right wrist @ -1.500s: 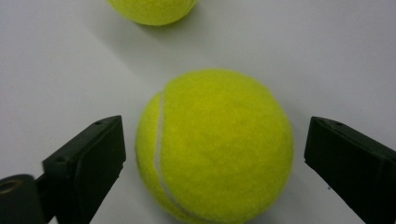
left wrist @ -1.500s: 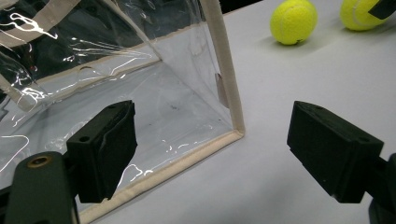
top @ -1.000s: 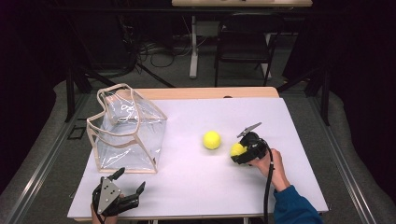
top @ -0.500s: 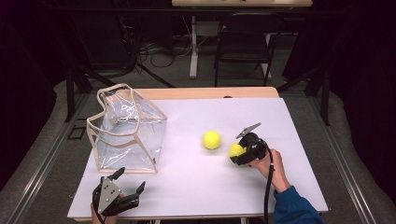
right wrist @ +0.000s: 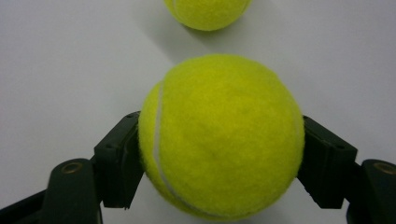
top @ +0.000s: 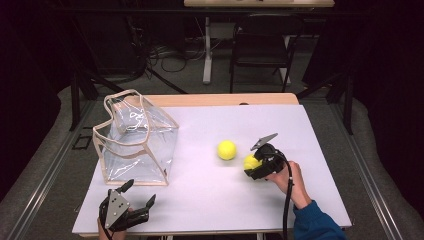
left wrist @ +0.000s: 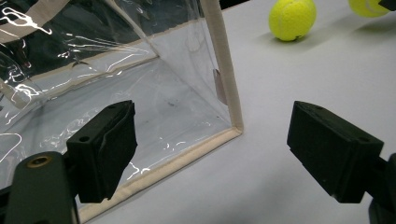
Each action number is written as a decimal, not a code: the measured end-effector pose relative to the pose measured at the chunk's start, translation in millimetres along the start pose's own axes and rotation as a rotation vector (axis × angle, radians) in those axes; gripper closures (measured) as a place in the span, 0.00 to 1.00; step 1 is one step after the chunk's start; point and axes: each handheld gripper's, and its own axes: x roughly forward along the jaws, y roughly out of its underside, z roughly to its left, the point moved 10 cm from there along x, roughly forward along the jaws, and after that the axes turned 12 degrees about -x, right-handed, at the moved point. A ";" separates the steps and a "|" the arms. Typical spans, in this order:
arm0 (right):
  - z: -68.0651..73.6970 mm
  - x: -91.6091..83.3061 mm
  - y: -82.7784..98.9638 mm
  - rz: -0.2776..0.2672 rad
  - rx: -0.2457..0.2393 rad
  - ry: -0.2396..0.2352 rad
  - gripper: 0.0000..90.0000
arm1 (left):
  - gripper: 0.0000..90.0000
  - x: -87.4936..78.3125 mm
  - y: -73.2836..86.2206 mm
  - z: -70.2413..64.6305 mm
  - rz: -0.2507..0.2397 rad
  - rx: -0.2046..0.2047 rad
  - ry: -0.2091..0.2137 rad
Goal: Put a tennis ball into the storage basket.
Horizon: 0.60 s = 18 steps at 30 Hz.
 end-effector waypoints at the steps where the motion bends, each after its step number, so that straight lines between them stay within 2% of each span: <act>1: 2.4 -0.1 -3.3 -0.017 -0.011 0.006 0.28 | 0.18 -0.2 -0.2 0.2 0.000 0.001 -0.001; 10: 17.1 3.3 -10.1 -0.011 -0.057 -0.009 0.28 | 0.18 -0.3 0.4 -0.5 0.004 0.000 0.004; 18: 23.5 3.8 -14.5 -0.021 -0.070 -0.016 0.28 | 0.18 -1.0 -1.0 -0.3 -0.005 0.004 0.003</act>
